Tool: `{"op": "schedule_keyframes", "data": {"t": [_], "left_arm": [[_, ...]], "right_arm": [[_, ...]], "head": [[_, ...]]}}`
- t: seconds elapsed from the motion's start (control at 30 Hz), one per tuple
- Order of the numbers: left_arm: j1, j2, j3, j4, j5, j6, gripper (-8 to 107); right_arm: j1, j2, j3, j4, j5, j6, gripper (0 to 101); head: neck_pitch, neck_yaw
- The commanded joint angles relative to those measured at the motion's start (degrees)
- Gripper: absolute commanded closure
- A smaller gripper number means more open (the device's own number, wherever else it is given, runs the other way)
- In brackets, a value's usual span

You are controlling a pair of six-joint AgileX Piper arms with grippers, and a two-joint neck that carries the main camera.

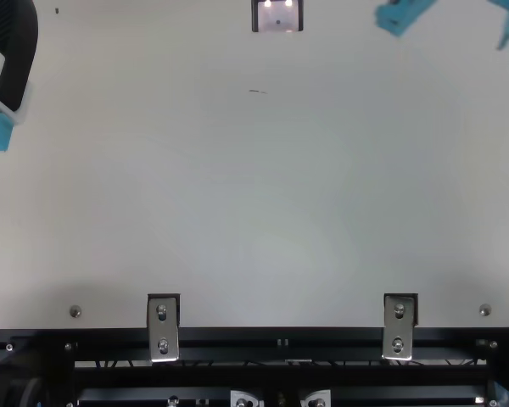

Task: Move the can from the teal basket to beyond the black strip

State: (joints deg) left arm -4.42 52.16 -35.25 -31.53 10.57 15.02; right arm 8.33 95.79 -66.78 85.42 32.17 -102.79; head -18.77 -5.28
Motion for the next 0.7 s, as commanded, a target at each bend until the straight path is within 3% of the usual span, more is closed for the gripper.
{"op": "schedule_keyframes", "data": {"t": [0.0,0.37,0.67], "left_arm": [[0.0,0.0,0.0,0.0,0.0,0.0,9],[0.0,0.0,0.0,0.0,0.0,0.0,9],[0.0,0.0,0.0,0.0,0.0,0.0,9]], "right_arm": [[-1.12,-2.18,0.84,-3.91,-1.48,4.37,101],[-10.92,-13.05,7.28,-20.7,-4.35,19.89,101],[-22.3,-21.45,11.31,-35.31,-1.44,31.55,101]], "head": [[-2.0,-2.04],[-4.07,-14.07],[-5.15,-23.39]]}}
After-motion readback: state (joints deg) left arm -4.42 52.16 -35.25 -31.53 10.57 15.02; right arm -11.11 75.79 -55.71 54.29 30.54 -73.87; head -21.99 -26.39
